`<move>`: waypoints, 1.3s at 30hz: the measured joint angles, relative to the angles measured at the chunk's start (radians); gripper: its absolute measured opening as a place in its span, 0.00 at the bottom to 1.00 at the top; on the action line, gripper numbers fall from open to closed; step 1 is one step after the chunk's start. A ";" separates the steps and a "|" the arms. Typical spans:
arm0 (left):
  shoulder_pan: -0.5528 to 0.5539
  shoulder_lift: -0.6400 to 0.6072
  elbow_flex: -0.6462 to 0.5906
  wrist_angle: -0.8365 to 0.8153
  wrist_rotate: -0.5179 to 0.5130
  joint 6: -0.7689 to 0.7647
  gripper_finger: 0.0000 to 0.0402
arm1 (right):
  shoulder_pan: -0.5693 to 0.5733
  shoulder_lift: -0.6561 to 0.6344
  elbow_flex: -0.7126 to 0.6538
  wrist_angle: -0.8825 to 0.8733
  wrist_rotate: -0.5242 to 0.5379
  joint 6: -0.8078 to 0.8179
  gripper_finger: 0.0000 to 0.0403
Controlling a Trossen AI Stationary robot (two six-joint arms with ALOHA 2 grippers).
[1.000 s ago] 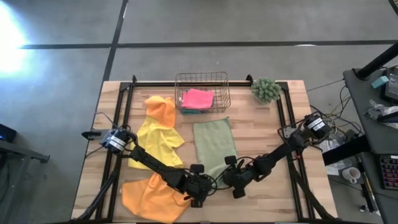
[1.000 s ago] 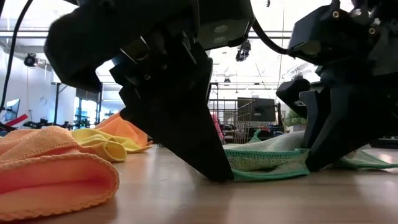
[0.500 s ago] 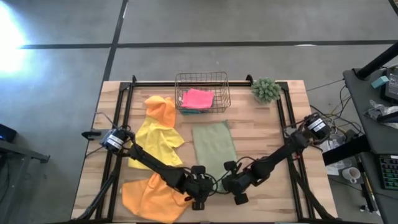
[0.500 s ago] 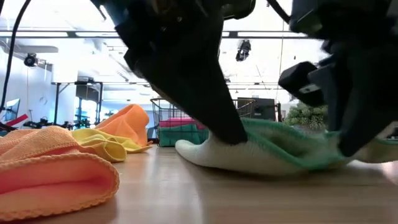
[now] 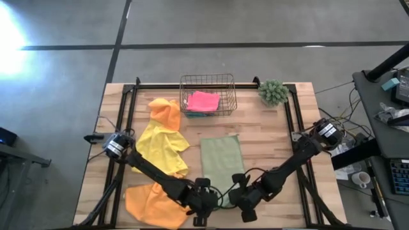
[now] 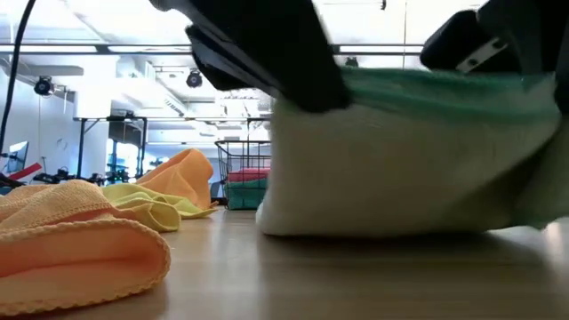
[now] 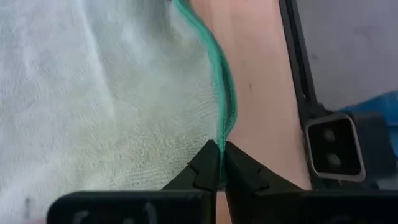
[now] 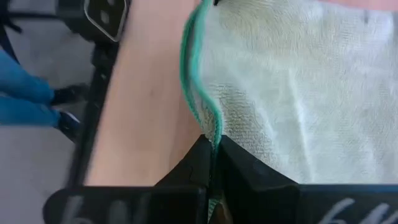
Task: Fold microfiber towels
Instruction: Fold the green microfiber cloth
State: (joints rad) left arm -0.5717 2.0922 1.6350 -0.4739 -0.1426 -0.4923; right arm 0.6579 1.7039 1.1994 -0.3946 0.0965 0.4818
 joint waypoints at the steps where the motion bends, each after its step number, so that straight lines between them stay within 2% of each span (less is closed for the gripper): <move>1: -0.008 0.000 0.008 -0.020 0.003 0.000 0.00 | 0.005 0.000 0.006 0.000 0.000 0.030 0.03; 11: -0.057 -0.051 0.017 -0.045 0.008 -0.025 0.00 | 0.088 0.000 0.058 0.035 0.017 0.313 0.03; 17: -0.077 -0.089 0.020 -0.035 0.038 -0.053 0.00 | 0.129 0.000 0.119 0.056 0.027 0.415 0.03; 22: -0.083 -0.113 0.048 -0.040 0.043 -0.054 0.00 | 0.139 0.000 0.152 0.053 0.026 0.425 0.03; 25: -0.084 -0.115 0.072 -0.066 0.004 -0.052 0.00 | 0.140 0.000 0.152 0.037 0.033 0.417 0.03; 29: -0.062 -0.116 0.087 -0.128 -0.071 -0.053 0.00 | 0.134 0.000 0.152 -0.054 0.096 0.399 0.03; 39: 0.001 -0.116 0.066 -0.235 -0.160 -0.101 0.00 | 0.064 -0.008 0.150 -0.249 0.183 0.345 0.03</move>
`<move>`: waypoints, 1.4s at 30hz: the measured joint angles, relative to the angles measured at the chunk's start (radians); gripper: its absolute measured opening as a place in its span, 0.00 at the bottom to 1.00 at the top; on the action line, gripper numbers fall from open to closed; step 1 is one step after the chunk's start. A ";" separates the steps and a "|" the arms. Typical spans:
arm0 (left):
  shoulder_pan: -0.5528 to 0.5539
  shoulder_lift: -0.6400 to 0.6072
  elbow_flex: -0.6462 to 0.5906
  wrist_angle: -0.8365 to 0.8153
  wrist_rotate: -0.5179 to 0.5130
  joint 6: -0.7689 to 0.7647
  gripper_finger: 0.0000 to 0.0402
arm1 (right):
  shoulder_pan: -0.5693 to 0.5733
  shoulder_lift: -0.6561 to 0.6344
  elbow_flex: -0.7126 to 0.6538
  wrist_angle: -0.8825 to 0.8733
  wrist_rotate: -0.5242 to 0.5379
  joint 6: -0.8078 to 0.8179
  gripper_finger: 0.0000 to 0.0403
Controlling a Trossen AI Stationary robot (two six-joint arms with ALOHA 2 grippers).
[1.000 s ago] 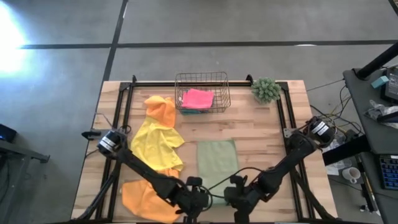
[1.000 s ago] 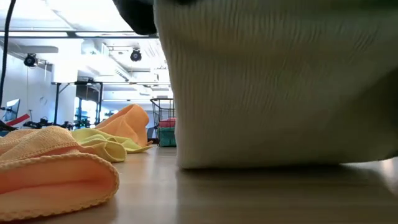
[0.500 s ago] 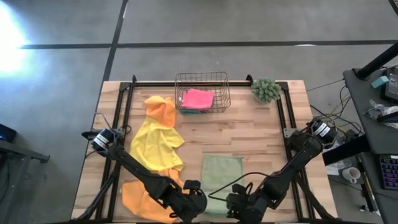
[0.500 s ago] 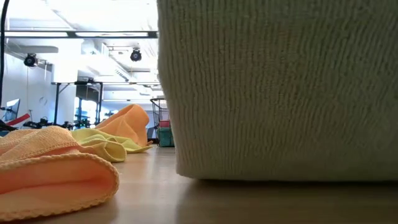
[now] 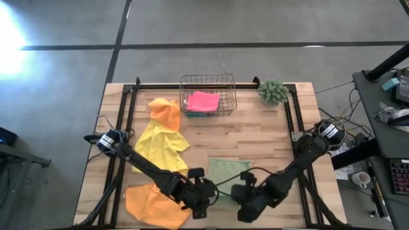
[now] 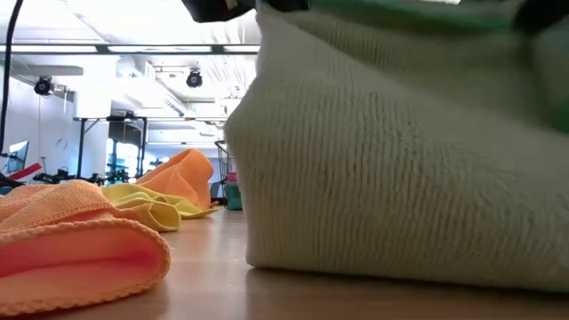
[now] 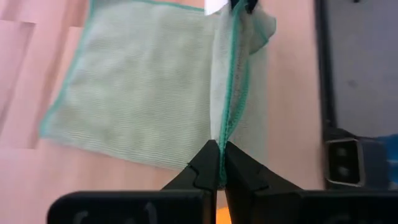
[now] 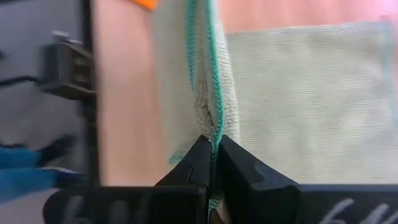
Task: Fold microfiber towels
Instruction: Fold the green microfiber cloth
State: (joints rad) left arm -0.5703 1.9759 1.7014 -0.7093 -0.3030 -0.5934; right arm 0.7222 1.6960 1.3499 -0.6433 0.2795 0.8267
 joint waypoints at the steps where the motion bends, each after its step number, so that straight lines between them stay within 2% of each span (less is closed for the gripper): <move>1: 0.006 0.000 0.000 -0.005 -0.007 0.003 0.00 | -0.007 -0.003 0.000 -0.019 0.009 -0.009 0.03; 8: 0.068 0.000 -0.024 -0.056 -0.049 0.005 0.00 | -0.065 -0.023 -0.008 -0.112 0.043 -0.082 0.03; 13: 0.109 0.000 -0.024 -0.104 -0.050 0.032 0.00 | -0.115 -0.026 -0.029 -0.134 0.044 -0.146 0.03; 26: 0.212 0.013 -0.048 -0.113 -0.039 0.132 0.01 | -0.226 -0.026 -0.053 -0.188 0.028 -0.193 0.03; 32: 0.222 0.013 -0.068 -0.107 -0.037 0.138 0.01 | -0.232 -0.025 -0.053 -0.185 0.022 -0.237 0.08; 36: 0.228 0.013 -0.070 -0.108 -0.036 0.139 0.08 | -0.239 -0.025 -0.053 -0.208 0.027 -0.240 0.18; 42: 0.249 0.010 -0.065 -0.121 -0.036 0.138 0.25 | -0.253 -0.031 -0.051 -0.318 0.100 -0.227 0.30</move>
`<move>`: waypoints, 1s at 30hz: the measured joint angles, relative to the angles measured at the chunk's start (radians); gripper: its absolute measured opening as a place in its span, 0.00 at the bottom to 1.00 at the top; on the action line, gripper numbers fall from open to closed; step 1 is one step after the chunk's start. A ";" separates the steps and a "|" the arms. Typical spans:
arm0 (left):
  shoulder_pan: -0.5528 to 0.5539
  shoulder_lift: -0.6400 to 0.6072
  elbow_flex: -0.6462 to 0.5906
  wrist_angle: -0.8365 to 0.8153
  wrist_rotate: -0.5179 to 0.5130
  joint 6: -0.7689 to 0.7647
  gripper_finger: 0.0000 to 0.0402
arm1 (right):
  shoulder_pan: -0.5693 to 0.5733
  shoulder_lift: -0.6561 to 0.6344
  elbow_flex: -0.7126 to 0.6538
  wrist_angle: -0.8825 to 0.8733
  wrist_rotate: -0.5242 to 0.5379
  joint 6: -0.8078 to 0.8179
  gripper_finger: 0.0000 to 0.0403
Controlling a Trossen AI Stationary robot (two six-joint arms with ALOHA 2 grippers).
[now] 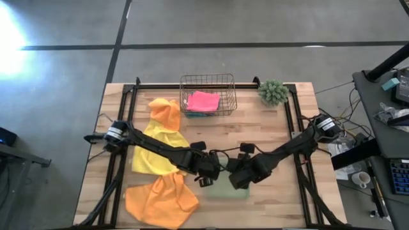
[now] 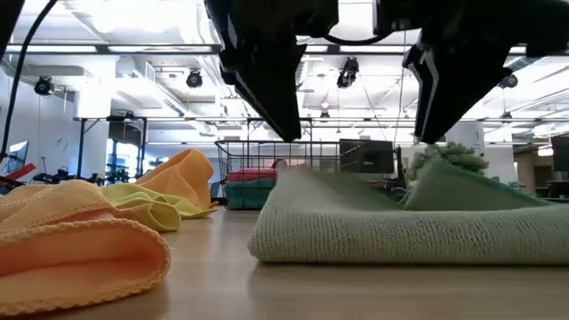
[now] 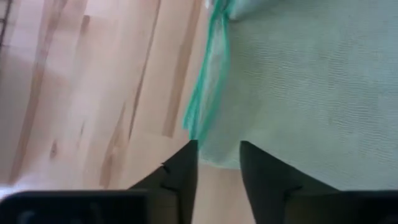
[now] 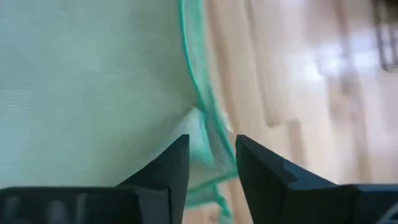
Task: Fold microfiber towels
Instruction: Fold the green microfiber cloth, then put the green microfiber cloth into the wire basket
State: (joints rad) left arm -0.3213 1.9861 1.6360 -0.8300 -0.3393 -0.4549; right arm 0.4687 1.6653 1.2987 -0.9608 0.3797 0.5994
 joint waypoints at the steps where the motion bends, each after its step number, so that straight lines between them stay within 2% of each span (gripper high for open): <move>1: 0.004 -0.004 0.002 -0.002 0.000 -0.002 0.29 | -0.003 -0.006 0.000 -0.020 0.003 0.013 0.32; 4: 0.010 -0.032 0.005 -0.016 0.057 -0.009 0.37 | -0.002 -0.040 0.000 -0.039 -0.005 0.042 0.33; 7: 0.004 -0.050 0.007 -0.003 0.144 -0.011 0.41 | 0.016 -0.072 -0.005 0.032 -0.062 0.042 0.32; 12: -0.056 -0.049 -0.020 0.106 0.172 -0.005 0.42 | 0.064 -0.077 -0.060 0.115 -0.163 0.063 0.29; 15: -0.107 -0.028 -0.034 0.139 0.173 0.023 0.42 | 0.129 -0.077 -0.105 0.158 -0.179 0.112 0.27; 20: -0.173 0.001 -0.034 0.146 0.165 0.023 0.42 | 0.249 -0.080 -0.132 0.216 -0.178 0.196 0.27; 25: -0.227 -0.001 -0.032 0.131 0.148 0.024 0.42 | 0.360 -0.080 -0.129 0.319 -0.166 0.309 0.31; 30: -0.279 -0.016 0.078 -0.007 0.094 0.044 0.42 | 0.443 -0.079 -0.094 0.374 -0.062 0.372 0.39</move>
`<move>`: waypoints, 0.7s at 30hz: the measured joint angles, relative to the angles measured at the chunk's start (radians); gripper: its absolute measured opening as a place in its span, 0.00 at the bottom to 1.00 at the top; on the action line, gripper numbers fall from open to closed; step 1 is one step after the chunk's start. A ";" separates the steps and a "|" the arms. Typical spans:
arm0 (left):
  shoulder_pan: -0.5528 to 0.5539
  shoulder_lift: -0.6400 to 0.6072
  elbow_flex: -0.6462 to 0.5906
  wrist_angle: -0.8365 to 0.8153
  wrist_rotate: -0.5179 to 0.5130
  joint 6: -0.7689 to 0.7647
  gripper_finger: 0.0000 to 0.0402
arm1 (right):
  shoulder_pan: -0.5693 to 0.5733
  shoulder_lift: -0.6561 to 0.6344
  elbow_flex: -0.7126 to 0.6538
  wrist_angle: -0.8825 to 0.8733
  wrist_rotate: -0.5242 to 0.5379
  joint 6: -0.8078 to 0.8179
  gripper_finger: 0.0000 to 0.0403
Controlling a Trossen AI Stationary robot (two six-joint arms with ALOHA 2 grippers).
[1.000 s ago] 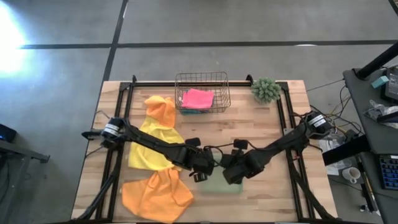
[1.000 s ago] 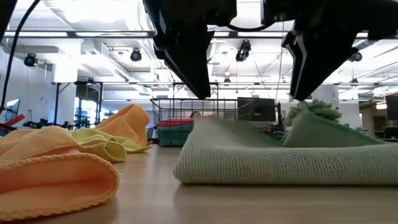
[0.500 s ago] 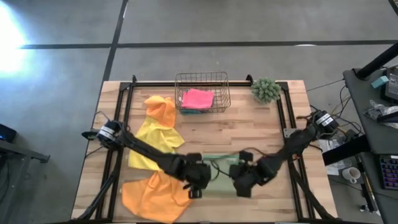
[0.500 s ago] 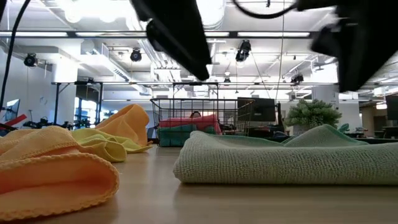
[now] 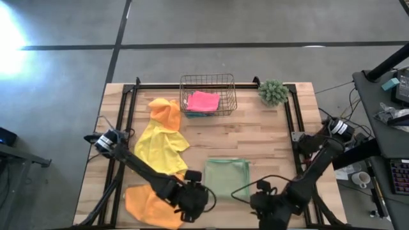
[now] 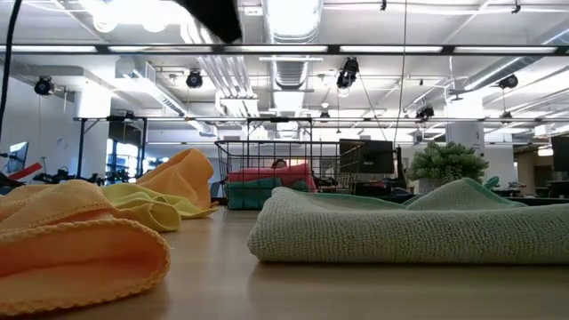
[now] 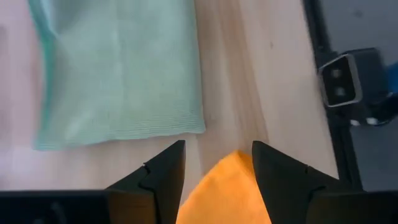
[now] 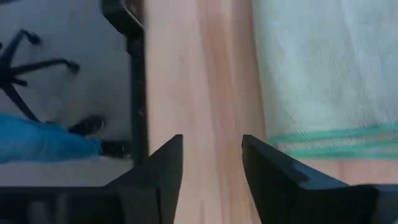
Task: Fold microfiber towels
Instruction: Put the green microfiber cloth into the wire basket
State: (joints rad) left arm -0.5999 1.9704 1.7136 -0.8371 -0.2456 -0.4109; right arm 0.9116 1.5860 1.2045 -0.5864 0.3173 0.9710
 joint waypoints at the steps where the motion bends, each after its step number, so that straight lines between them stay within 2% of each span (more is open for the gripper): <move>1: -0.009 -0.001 0.028 -0.028 -0.022 0.009 0.42 | 0.012 0.000 0.008 0.001 0.020 0.000 0.40; 7: -0.043 0.013 0.102 0.001 -0.166 0.069 0.42 | 0.054 0.001 0.033 -0.003 0.076 -0.053 0.47; 16: -0.042 0.162 0.084 0.090 -0.196 0.078 0.42 | 0.036 0.066 0.026 -0.013 0.112 -0.236 0.48; 21: -0.042 0.227 0.084 0.095 -0.208 0.077 0.42 | 0.017 0.116 0.026 -0.013 0.155 -0.283 0.48</move>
State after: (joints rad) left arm -0.6418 2.1976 1.7981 -0.7423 -0.4537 -0.3340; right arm 0.9289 1.7020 1.2308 -0.5993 0.4726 0.6876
